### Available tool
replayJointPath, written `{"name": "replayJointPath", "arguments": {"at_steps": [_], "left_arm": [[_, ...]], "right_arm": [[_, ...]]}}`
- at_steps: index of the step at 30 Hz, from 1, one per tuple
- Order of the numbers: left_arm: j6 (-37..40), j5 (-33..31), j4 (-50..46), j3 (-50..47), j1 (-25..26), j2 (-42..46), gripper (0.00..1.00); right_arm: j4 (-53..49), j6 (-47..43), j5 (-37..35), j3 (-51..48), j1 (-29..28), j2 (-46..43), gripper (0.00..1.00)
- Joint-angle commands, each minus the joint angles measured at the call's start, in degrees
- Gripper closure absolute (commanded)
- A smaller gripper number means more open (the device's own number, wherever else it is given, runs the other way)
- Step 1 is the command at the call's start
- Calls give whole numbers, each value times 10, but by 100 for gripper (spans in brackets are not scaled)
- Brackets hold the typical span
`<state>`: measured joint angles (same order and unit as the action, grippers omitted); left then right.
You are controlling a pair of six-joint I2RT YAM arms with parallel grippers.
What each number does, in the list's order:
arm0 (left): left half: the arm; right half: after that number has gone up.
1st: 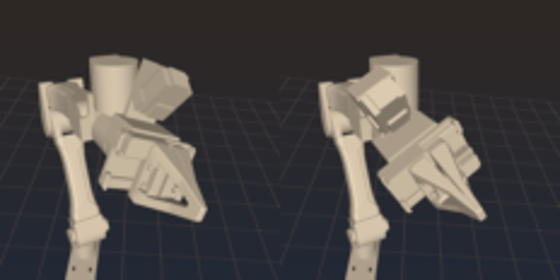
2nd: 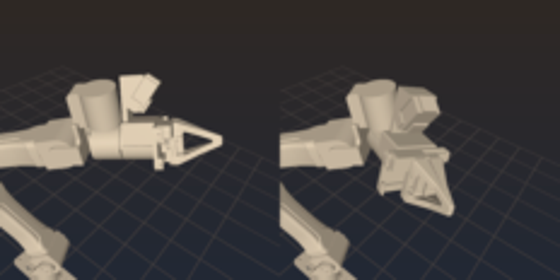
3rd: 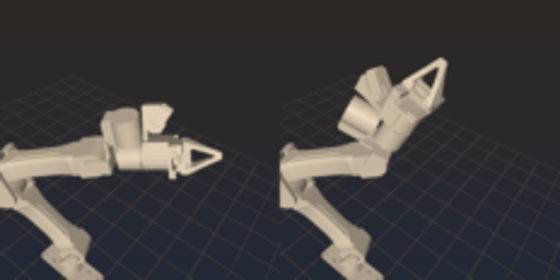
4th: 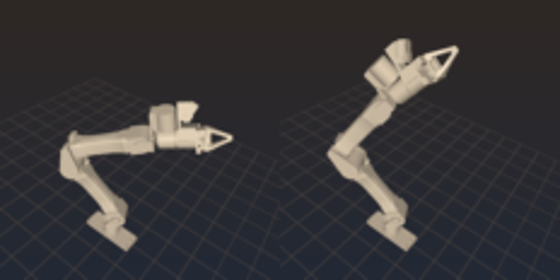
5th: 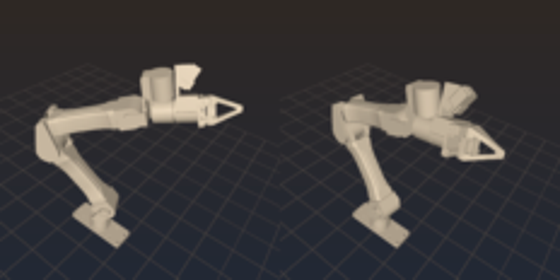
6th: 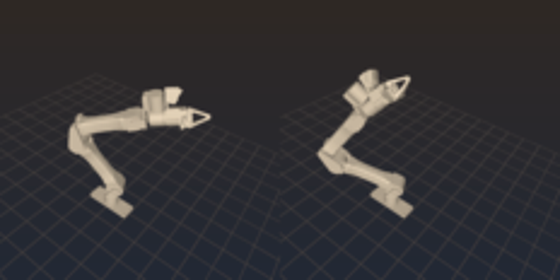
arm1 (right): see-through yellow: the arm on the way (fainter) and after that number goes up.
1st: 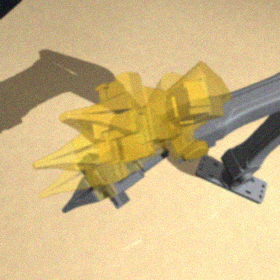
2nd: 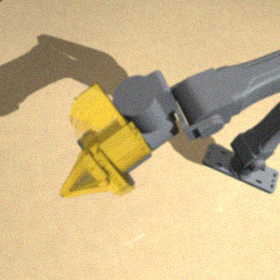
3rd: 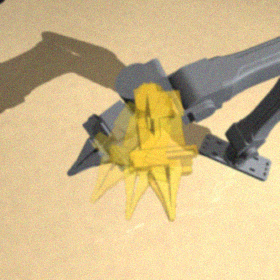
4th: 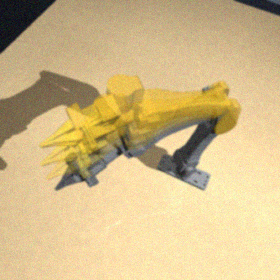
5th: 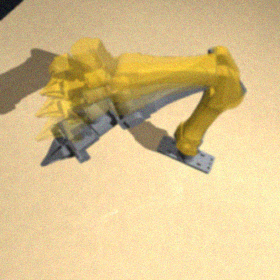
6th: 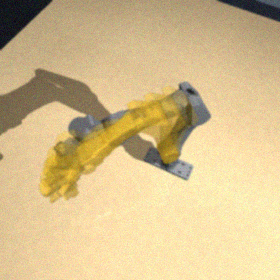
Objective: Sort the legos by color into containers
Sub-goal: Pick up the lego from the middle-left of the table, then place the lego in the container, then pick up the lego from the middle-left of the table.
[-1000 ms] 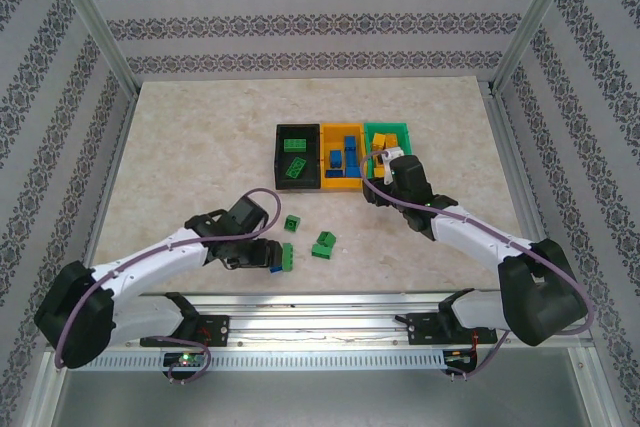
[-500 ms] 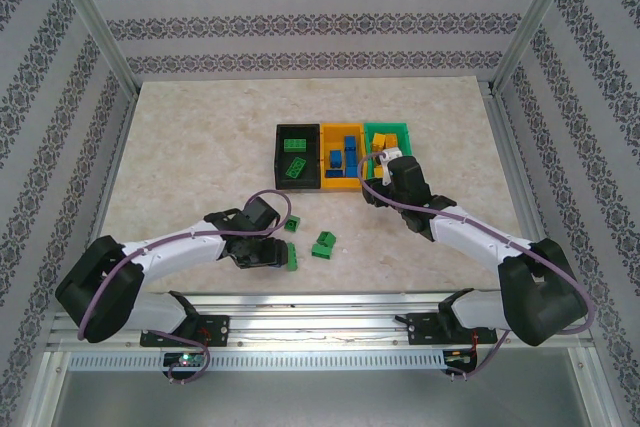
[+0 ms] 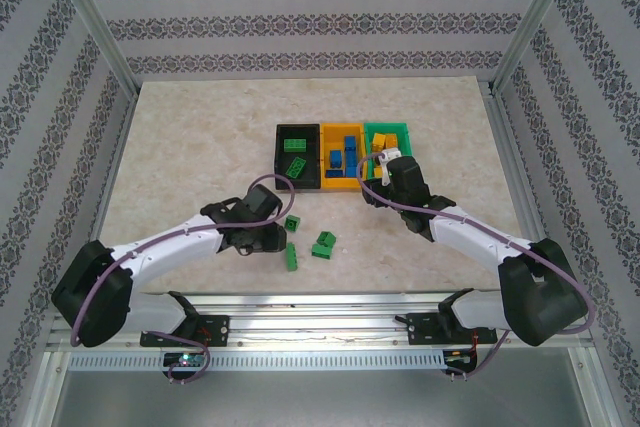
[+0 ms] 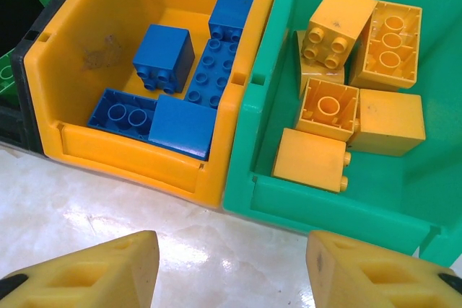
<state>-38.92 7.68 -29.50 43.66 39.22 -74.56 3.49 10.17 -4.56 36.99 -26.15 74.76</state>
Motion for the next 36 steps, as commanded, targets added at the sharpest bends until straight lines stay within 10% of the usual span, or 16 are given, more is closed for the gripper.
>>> {"name": "replayJointPath", "arguments": {"at_steps": [1, 16, 21, 36], "left_arm": [[53, -35, -1, 61, -13, 4, 70], [212, 32, -19, 564, -46, -390, 62], [217, 37, -97, 701, -47, -485, 36], [168, 37, -63, 257, -42, -183, 27]], "right_arm": [[11, 0, -6, 1, -5, -10, 43], [28, 14, -2, -6, -5, -7, 43], [27, 12, -6, -8, -5, -10, 43], [32, 13, -5, -6, -5, 2, 43]]}}
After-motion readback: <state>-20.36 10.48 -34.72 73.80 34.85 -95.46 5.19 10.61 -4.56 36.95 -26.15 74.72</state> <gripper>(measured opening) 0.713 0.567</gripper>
